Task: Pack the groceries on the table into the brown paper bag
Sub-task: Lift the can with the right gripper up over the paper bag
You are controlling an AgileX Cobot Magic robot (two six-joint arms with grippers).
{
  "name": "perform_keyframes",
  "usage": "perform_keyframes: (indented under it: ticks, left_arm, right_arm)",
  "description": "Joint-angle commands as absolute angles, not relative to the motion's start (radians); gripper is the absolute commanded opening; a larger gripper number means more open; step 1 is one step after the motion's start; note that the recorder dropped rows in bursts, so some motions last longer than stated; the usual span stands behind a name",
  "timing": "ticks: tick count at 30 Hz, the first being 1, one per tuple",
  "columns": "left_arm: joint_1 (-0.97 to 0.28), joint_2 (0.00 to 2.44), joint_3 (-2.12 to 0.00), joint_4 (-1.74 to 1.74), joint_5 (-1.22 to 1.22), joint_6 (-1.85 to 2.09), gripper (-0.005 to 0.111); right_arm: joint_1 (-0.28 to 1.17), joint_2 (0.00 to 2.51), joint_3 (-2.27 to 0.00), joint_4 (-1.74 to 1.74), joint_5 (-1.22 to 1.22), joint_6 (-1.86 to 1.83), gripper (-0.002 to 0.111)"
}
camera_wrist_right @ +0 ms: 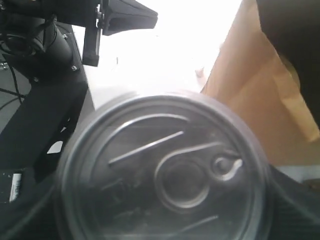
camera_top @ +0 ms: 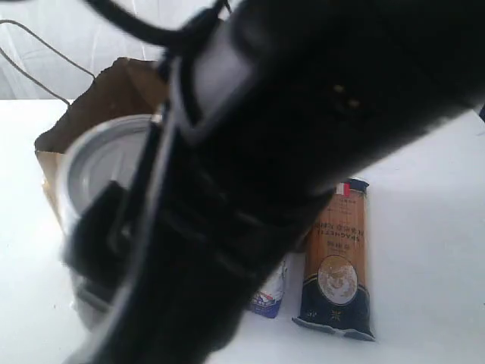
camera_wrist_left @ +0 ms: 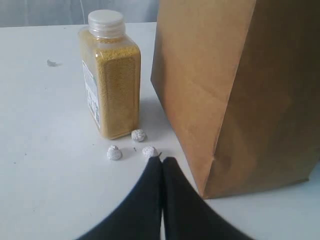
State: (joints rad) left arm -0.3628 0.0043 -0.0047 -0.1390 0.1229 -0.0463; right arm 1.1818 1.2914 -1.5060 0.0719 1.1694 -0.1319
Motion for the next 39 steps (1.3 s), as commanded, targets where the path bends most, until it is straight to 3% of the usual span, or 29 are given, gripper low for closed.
perform_keyframes:
  ticks: [1,12,22,39]
  left_arm:
    - [-0.361,0.0,0.0,-0.147,0.127,-0.044,0.0]
    - [-0.361,0.0,0.0,-0.147,0.127,-0.044,0.0]
    - [-0.361,0.0,0.0,-0.147,0.127,-0.044,0.0]
    - [-0.361,0.0,0.0,-0.147,0.127,-0.044,0.0]
  right_arm:
    - [1.238,1.389,-1.679,-0.034,1.196,-0.126,0.0]
    - [1.239,1.58,-2.026,-0.368,1.217,0.01,0.0]
    - [1.118,1.725,-2.261,-0.402,1.221,0.027,0.0]
    - [0.985,1.945,-2.336,-0.319,1.221,0.05,0.0]
